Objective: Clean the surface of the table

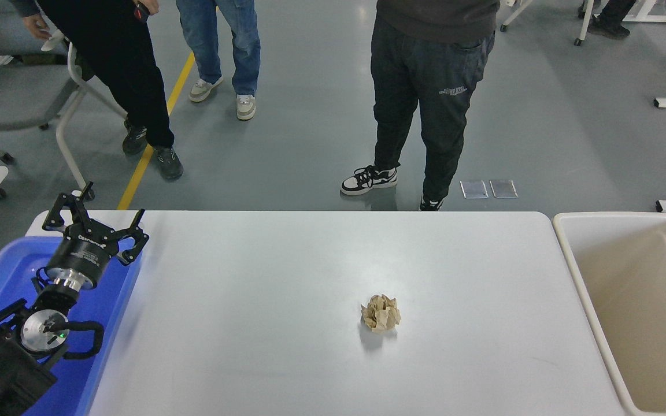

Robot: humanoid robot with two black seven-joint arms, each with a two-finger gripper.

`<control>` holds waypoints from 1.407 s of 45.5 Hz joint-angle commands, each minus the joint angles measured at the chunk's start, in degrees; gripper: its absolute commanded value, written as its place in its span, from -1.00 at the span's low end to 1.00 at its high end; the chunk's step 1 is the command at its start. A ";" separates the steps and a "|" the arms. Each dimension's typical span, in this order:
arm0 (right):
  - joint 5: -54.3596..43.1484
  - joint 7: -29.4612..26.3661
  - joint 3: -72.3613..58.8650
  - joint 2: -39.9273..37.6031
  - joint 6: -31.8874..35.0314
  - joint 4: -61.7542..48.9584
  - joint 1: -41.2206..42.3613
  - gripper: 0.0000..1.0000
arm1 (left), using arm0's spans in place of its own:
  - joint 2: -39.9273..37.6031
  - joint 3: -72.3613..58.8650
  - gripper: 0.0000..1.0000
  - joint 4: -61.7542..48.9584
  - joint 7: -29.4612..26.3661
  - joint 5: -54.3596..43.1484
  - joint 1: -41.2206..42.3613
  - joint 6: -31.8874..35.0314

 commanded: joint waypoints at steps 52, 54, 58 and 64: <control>17.37 -3.24 -3.13 37.20 -7.15 -49.80 -18.20 -0.99 | 0.00 0.00 1.00 0.02 -0.08 0.05 0.00 0.00; 17.55 -4.12 -2.96 37.20 -7.15 -49.80 -18.20 -0.46 | 0.00 0.00 1.00 0.02 -0.08 -0.04 0.00 0.00; 19.57 -6.93 -3.22 37.20 -7.06 -49.80 -18.29 0.17 | 0.00 0.00 1.00 0.02 -0.08 0.05 0.00 0.00; 20.71 -7.73 -3.39 37.29 -6.88 -49.71 -18.37 0.80 | 0.00 0.00 1.00 0.02 -0.08 -0.04 0.00 0.00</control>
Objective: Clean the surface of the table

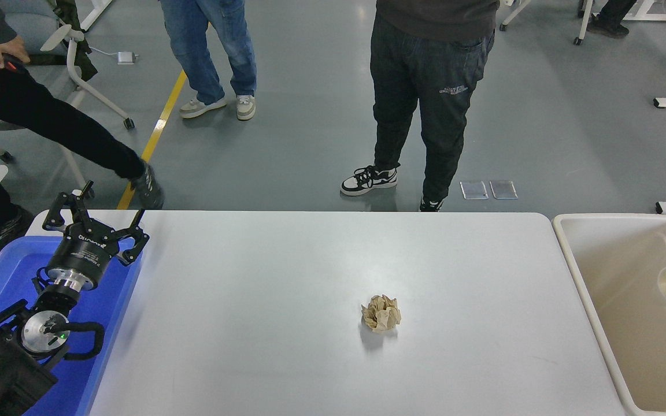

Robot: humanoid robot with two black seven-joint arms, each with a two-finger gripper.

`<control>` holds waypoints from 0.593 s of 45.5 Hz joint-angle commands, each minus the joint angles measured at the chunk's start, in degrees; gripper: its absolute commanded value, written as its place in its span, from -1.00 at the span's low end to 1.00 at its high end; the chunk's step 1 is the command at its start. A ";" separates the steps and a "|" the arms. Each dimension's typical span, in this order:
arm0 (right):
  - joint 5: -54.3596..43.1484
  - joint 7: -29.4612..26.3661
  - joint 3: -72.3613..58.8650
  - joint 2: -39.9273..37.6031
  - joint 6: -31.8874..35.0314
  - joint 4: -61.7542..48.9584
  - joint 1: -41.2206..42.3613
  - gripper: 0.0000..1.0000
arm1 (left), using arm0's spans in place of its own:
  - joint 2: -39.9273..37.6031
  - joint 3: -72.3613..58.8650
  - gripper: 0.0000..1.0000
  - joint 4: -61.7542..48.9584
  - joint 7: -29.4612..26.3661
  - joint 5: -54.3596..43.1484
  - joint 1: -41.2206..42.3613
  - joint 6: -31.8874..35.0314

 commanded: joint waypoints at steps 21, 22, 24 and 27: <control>6.37 -2.17 -0.16 -0.87 1.74 -0.23 0.13 0.98 | 0.00 0.00 1.00 0.00 -0.01 -0.03 0.00 0.00; 6.81 -2.17 -0.16 -0.87 1.83 -0.23 0.13 0.98 | 0.00 0.00 1.00 0.00 -0.01 -0.03 0.00 0.00; 7.69 -2.17 -0.25 -0.87 2.09 -0.23 0.31 0.98 | 0.00 0.00 1.00 0.00 -0.01 -0.03 0.00 0.00; 9.09 -2.17 0.01 -0.87 2.09 -0.23 0.66 0.98 | 0.00 0.00 1.00 0.00 0.07 -0.03 0.00 0.00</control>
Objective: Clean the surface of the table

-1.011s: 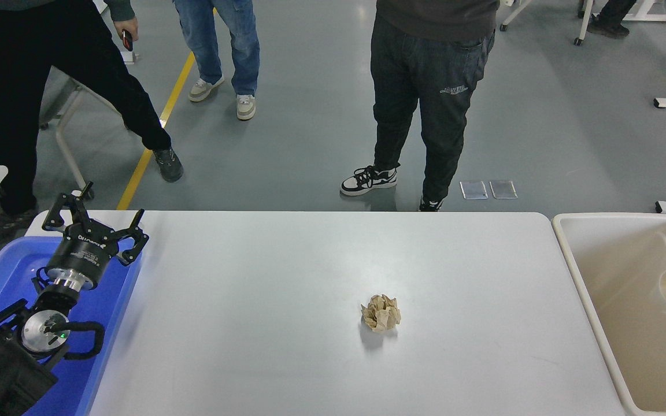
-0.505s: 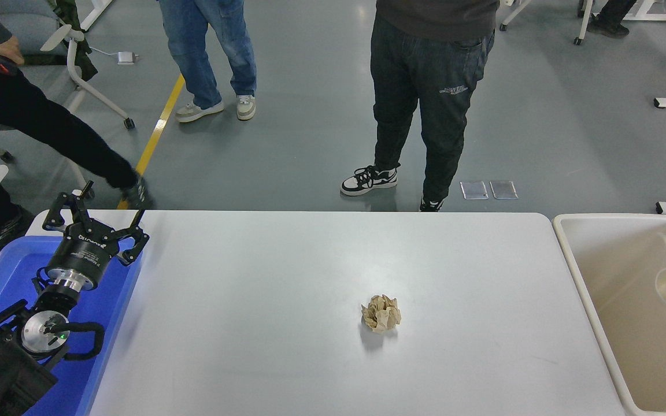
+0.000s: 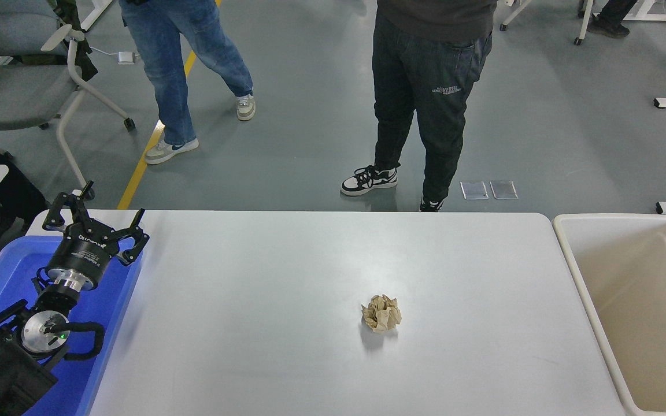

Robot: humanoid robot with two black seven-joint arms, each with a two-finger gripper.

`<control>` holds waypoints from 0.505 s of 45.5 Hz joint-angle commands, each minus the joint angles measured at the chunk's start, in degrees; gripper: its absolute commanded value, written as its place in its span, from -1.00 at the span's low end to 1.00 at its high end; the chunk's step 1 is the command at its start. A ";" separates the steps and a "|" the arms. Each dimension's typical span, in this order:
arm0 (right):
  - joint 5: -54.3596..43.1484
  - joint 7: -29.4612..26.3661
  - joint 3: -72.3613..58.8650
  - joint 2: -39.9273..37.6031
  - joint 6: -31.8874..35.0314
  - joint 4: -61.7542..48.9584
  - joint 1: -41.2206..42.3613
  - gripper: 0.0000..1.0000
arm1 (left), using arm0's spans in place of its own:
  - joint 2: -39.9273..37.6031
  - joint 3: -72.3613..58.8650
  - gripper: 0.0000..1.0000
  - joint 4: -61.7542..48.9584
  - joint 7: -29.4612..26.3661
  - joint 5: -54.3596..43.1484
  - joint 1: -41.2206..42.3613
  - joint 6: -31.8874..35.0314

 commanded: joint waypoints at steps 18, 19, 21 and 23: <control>31.84 0.00 1.11 -0.96 6.07 0.09 3.83 0.98 | 0.00 0.00 1.00 0.00 0.08 -0.03 0.00 0.00; 33.16 0.00 1.11 -0.96 6.16 0.09 3.83 0.98 | 0.00 0.00 1.00 0.00 -0.01 -0.03 0.00 0.00; 35.80 0.00 1.37 -0.96 6.24 0.09 3.83 0.98 | 0.00 0.00 1.00 0.00 -0.01 -0.03 0.00 0.00; 38.00 0.00 2.07 -0.96 6.24 0.09 3.83 0.98 | 0.00 0.00 1.00 0.00 -0.01 0.06 0.00 0.00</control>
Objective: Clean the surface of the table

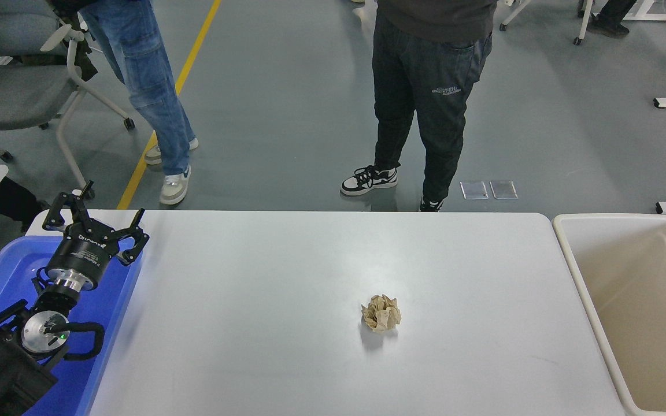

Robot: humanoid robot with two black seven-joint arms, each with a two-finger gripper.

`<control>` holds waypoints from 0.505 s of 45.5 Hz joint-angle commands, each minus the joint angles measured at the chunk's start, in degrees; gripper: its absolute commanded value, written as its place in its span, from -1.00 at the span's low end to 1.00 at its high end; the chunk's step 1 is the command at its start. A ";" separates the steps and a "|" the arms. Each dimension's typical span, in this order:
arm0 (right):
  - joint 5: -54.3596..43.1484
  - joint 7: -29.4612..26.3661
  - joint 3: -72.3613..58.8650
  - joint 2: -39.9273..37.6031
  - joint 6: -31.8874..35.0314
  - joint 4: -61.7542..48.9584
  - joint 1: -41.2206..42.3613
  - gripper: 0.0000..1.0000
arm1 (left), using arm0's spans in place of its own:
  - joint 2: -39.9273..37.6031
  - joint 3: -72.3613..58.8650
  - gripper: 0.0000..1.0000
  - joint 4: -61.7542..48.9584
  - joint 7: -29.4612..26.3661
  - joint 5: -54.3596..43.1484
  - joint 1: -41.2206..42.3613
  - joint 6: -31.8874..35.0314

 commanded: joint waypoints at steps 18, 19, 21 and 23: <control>17.74 0.03 30.43 -4.50 2.39 13.35 7.46 0.98 | 0.00 0.00 1.00 0.00 -0.01 0.06 0.00 0.00; 17.74 0.03 32.36 -5.12 2.39 15.02 7.28 0.98 | 0.00 0.00 1.00 0.00 0.08 -0.03 0.00 0.00; 17.74 0.03 36.58 -6.43 2.39 18.62 6.84 0.98 | 0.00 0.00 1.00 0.00 -0.01 0.06 0.00 0.00; 17.65 0.03 41.50 -7.66 2.39 22.48 5.88 0.98 | 0.00 0.00 1.00 0.00 -0.01 -0.03 0.00 0.00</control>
